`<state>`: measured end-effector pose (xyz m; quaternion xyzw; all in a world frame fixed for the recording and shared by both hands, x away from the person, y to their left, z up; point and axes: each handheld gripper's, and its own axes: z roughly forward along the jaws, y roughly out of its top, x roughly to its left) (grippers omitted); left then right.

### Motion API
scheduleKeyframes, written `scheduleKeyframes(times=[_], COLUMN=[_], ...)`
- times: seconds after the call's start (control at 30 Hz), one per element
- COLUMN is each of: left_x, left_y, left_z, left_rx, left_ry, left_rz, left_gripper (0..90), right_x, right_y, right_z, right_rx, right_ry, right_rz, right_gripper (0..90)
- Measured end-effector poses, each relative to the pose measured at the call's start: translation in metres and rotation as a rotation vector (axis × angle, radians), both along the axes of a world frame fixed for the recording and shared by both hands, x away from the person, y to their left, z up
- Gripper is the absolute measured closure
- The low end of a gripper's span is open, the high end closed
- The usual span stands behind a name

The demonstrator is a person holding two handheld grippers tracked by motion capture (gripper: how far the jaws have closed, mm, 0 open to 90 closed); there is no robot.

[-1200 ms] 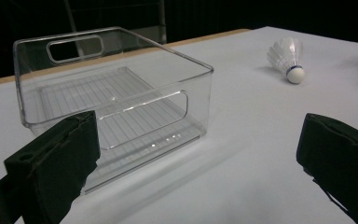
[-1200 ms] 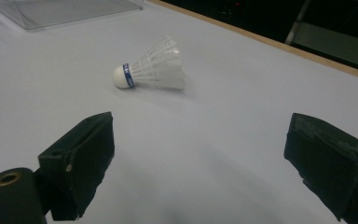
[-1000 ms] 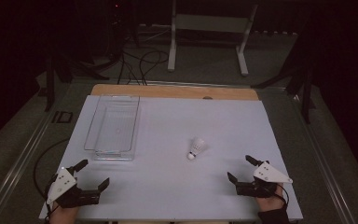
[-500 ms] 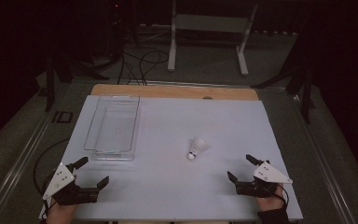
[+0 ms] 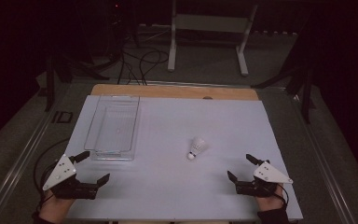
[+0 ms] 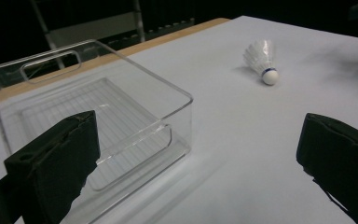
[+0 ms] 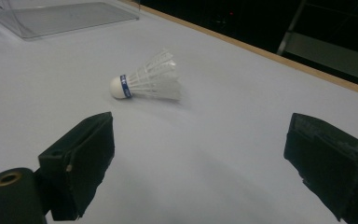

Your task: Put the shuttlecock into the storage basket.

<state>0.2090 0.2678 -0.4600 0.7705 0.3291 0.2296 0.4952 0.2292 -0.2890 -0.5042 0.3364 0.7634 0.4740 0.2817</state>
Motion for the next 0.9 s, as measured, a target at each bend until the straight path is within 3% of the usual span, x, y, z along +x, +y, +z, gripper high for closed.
scheduleKeyframes(times=[0.33,0.53,0.9], left_x=[0.006,0.009,0.017], left_y=[-0.011,-0.017,-0.027], left_z=[0.008,0.012,0.015], left_rx=[0.068,0.090,0.177], left_ry=[0.047,0.060,0.107], left_rz=[-0.115,-0.154,-0.229], left_gripper=[0.5,0.5,0.5], right_x=[0.000,0.000,0.000], right_y=[0.000,0.001,0.002], right_z=[0.000,0.000,0.000], right_rx=[0.004,0.002,0.007], right_ry=[0.004,0.005,0.009], right_rz=[0.004,0.009,0.027], right_gripper=[8.5,8.5,8.6])
